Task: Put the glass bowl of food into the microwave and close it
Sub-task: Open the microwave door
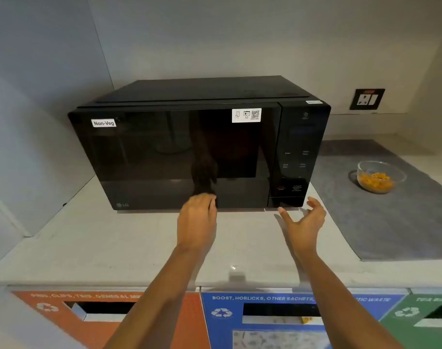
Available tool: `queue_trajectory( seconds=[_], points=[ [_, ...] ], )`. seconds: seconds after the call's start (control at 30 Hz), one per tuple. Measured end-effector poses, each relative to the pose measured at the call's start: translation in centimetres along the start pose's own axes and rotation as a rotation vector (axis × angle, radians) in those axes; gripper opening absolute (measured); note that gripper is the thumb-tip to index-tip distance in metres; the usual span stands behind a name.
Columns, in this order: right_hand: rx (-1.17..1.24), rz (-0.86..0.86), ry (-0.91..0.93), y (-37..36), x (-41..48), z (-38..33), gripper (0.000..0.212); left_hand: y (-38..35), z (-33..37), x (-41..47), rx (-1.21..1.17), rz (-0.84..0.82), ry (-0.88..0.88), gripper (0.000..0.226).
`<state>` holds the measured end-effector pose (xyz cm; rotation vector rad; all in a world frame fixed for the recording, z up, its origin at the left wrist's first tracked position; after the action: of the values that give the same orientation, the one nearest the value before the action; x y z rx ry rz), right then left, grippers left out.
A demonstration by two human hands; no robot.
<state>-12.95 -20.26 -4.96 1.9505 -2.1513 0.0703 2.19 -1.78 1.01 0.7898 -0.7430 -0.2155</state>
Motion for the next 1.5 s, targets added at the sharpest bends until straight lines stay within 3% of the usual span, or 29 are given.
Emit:
queue_trajectory(
  seconds=[0.13,0.33,0.63,1.07,1.27,1.5],
  points=[
    [0.001,-0.127,0.011,-1.1,1.1,-0.1,0.085,2.3,2.7,3.6,-0.109,0.369,-0.252,0.028],
    [0.020,-0.220,0.029,-2.1,2.5,-0.5,0.088,4.7,6.1,8.5,-0.086,0.602,-0.451,0.038],
    [0.070,-0.273,-0.018,-2.2,3.4,-0.6,0.087,4.7,8.4,12.8,-0.009,0.648,-0.453,0.036],
    [0.014,-0.160,0.002,-3.2,3.7,-0.4,0.084,4.1,8.2,11.7,-0.072,0.744,-0.447,0.034],
    [0.062,-0.226,-0.010,-3.0,3.6,-0.1,0.085,5.4,8.8,11.8,-0.088,0.614,-0.402,0.039],
    [-0.311,-0.258,0.110,-1.4,2.0,1.7,0.096,7.3,10.2,11.4,-0.144,0.614,-0.247,0.040]
  ],
)
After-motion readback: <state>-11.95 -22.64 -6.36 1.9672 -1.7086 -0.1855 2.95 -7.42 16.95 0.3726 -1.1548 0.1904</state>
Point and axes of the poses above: each hand's wrist, its own x-axis towards the middle knuckle, its own y-axis out of the back of the hand, z = x × y, the point moved 3 cm from there along x, towards the middle knuckle, and after that the axes turned 14 degrees about z, right-handed, at the moved point
